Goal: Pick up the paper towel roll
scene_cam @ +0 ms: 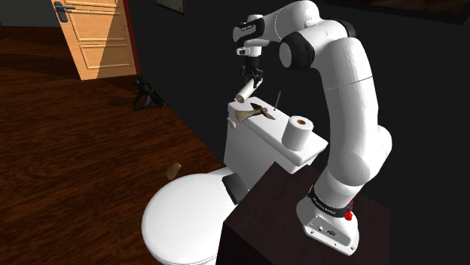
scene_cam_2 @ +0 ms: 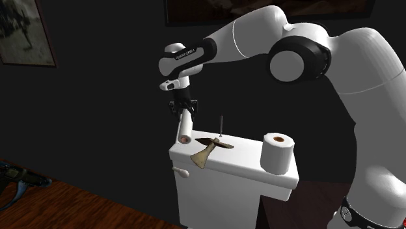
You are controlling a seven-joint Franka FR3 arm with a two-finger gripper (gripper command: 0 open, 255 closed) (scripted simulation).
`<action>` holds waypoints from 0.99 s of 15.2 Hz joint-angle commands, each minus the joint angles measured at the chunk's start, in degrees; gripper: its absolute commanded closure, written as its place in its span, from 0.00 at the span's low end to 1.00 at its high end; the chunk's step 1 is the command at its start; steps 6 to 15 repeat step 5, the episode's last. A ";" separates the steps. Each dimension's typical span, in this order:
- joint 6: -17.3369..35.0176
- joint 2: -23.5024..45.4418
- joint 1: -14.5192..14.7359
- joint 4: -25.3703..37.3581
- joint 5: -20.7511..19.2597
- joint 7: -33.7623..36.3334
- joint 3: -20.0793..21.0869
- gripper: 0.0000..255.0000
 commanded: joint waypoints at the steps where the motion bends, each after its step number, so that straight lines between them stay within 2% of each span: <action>1: -1.37 -0.24 -0.11 1.16 -0.15 0.10 -0.09 1.00; 3: -2.74 -0.52 -0.23 2.30 -0.30 0.18 -0.20 1.00; 15: -2.84 -0.54 -0.24 2.39 -0.31 0.18 -0.20 1.00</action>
